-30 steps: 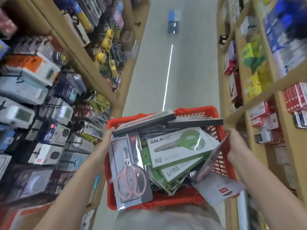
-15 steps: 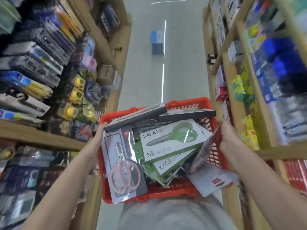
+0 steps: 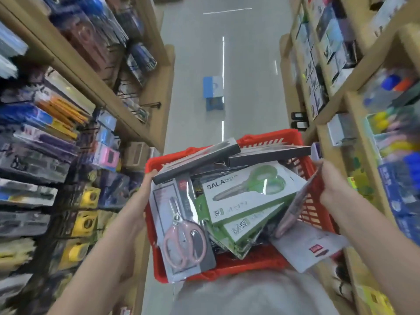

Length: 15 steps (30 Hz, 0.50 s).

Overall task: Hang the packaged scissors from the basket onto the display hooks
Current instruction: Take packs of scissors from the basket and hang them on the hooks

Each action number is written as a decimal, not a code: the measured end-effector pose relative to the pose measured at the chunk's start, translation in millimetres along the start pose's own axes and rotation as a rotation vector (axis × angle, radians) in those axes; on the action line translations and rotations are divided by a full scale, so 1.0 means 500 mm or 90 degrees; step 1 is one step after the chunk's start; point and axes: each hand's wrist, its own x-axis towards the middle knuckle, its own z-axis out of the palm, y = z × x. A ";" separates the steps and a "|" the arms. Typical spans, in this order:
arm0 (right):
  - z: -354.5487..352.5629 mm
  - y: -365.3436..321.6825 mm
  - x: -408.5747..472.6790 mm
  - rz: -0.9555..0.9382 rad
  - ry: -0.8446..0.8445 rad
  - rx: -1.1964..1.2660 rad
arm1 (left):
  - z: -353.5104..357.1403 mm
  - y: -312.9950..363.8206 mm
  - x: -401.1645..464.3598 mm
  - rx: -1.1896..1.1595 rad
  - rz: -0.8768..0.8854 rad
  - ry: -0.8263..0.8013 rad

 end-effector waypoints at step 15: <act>0.472 -0.693 0.481 -0.004 -0.068 -0.184 | 0.195 0.593 0.415 -0.081 -0.016 0.106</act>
